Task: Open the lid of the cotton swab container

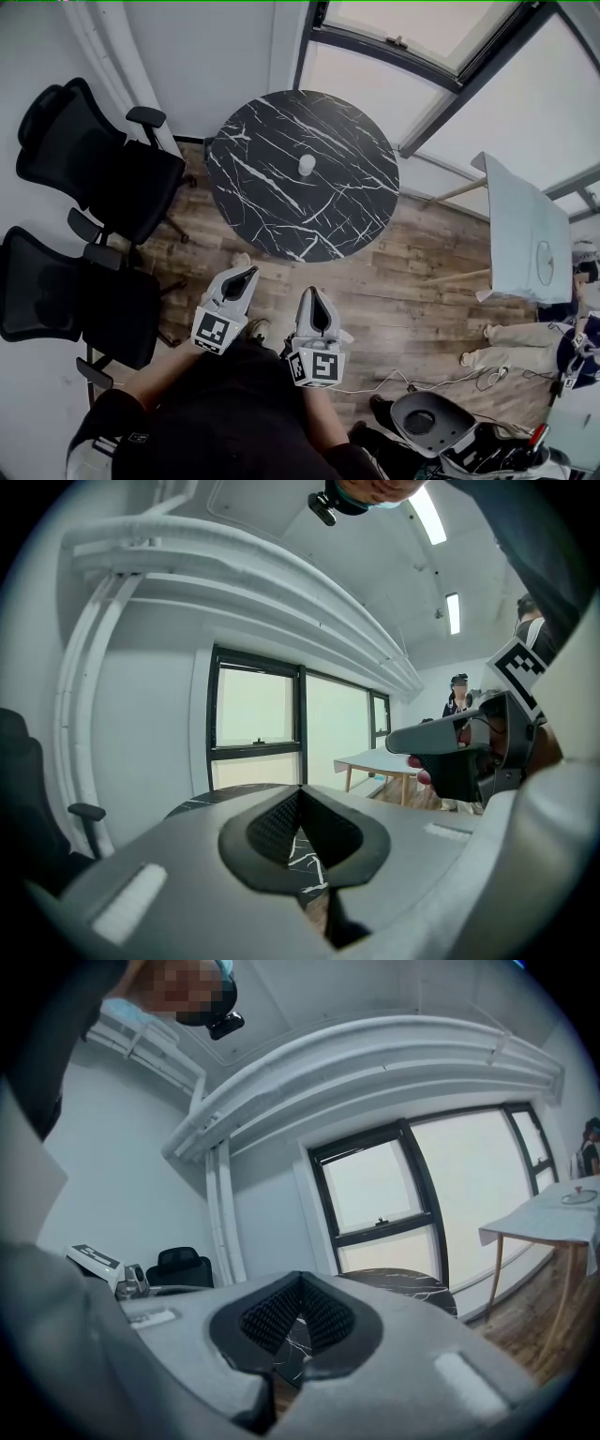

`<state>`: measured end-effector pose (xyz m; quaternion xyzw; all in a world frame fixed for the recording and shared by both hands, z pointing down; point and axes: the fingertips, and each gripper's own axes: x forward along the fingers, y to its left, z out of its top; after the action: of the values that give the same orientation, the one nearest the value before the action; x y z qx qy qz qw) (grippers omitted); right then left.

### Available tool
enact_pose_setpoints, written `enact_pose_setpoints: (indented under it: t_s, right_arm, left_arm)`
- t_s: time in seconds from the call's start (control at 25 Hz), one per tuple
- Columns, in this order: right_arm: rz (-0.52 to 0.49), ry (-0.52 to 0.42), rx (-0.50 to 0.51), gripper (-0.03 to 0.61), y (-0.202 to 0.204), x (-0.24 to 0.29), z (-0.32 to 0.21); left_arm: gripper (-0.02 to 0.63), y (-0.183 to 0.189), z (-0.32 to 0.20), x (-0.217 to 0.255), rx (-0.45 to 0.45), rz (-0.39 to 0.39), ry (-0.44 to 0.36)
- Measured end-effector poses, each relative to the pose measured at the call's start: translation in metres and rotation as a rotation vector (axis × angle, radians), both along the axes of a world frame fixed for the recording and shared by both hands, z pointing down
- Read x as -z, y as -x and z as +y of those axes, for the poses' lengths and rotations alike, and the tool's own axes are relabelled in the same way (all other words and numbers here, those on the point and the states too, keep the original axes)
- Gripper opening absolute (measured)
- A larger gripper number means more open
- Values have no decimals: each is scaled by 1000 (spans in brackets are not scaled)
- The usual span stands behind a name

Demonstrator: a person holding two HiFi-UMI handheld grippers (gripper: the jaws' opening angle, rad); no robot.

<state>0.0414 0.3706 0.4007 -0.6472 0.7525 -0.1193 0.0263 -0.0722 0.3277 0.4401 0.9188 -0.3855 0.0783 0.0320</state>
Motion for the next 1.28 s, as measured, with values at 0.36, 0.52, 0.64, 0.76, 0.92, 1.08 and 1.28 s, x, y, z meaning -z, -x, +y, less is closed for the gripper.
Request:
enact_pose_setpoints:
  t_s: [0.36, 0.52, 0.64, 0.76, 0.92, 1.08, 1.28]
  right_arm:
    - [8, 33, -25, -5, -7, -10, -52]
    - [15, 40, -36, -4, -8, -10, -84]
    - [16, 49, -46, -3, -6, -9, -108]
    - [24, 52, -52, -4, -4, -7, -130]
    - [30, 51, -62, -4, 1, -7, -156]
    - [29, 54, -69, -4, 6, -4, -176]
    - [48, 55, -69, -4, 11, 0, -207]
  left_arm:
    - [2, -8, -54, -13, -35, -8, 43]
    - [2, -11, -84, -16, -54, -8, 58]
    - [2, -13, -106, -16, -72, -4, 68]
    - [2, -15, -128, -17, -97, 3, 77]
    - [2, -16, -152, -20, -125, 6, 78]
    - [2, -15, -175, -19, -137, 7, 80]
    - [2, -12, -203, -19, -162, 0, 90]
